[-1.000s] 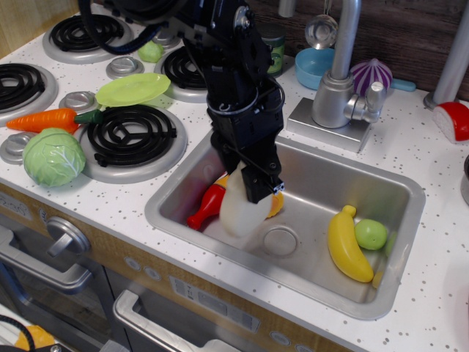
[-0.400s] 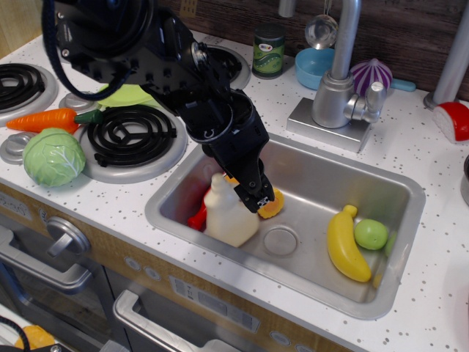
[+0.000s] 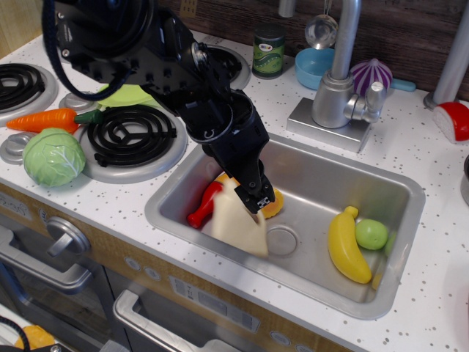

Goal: Put detergent in sink

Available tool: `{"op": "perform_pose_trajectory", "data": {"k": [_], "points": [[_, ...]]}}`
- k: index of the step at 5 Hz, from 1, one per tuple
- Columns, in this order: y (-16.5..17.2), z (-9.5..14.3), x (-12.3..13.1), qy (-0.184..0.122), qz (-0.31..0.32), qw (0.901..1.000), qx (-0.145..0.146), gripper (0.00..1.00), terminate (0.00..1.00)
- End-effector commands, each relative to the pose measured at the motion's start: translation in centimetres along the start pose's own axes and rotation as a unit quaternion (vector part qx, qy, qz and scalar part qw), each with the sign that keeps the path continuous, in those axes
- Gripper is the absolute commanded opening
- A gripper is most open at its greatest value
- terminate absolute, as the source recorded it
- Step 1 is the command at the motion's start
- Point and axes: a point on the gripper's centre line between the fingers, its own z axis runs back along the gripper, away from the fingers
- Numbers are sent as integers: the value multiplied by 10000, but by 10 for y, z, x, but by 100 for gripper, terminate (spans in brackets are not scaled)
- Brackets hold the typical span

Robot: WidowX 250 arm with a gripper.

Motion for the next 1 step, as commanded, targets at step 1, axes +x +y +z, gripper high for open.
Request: {"op": "perform_pose_trajectory", "data": {"k": [1], "points": [[3, 3, 4, -80, -138, 9999, 62, 100, 100]]}}
